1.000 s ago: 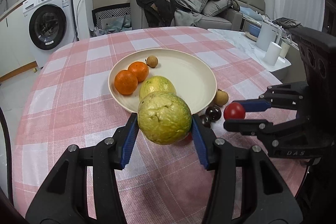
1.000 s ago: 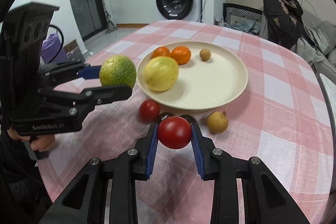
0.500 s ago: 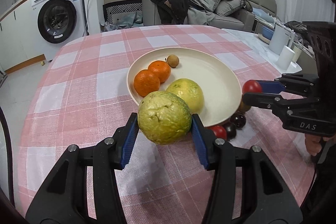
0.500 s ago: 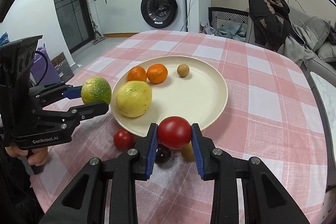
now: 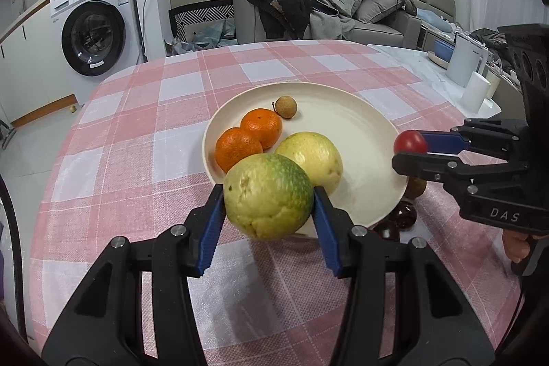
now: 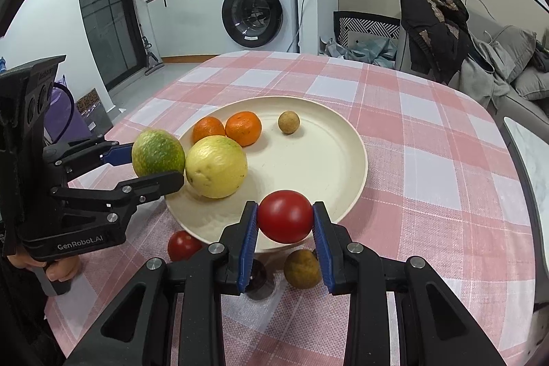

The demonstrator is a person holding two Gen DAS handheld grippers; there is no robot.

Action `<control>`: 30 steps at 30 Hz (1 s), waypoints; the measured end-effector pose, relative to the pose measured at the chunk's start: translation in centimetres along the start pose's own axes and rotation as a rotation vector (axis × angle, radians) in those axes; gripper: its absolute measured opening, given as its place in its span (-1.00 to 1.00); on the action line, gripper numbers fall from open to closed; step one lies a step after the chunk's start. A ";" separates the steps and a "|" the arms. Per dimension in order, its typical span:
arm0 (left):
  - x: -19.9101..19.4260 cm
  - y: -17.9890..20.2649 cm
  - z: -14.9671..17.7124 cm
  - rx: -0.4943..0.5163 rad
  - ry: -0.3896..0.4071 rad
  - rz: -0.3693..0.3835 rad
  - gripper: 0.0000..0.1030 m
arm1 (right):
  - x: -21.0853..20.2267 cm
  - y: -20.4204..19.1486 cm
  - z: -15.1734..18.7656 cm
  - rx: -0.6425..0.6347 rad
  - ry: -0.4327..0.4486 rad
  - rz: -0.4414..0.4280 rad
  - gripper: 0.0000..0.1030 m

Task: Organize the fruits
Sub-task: 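Carry the green citrus and red tomato onto the cream plate and open both tools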

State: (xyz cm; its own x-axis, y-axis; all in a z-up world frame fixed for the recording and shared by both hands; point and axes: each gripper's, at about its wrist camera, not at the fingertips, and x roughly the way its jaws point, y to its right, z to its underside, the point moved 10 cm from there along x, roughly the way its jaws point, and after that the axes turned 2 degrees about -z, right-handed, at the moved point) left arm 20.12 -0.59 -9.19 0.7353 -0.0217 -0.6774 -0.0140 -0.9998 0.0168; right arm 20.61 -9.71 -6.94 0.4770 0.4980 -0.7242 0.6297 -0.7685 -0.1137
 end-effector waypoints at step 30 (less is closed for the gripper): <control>1.7 1.5 -0.6 0.058 0.008 -0.029 -0.09 | 1.7 1.9 -0.9 0.061 0.016 0.008 -0.34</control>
State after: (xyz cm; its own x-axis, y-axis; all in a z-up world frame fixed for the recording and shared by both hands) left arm 21.75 -2.09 -9.85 0.7413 0.0075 -0.6711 -0.0313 -0.9985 -0.0458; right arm 23.17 -9.99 -7.80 0.4921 0.4976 -0.7143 0.5875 -0.7953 -0.1493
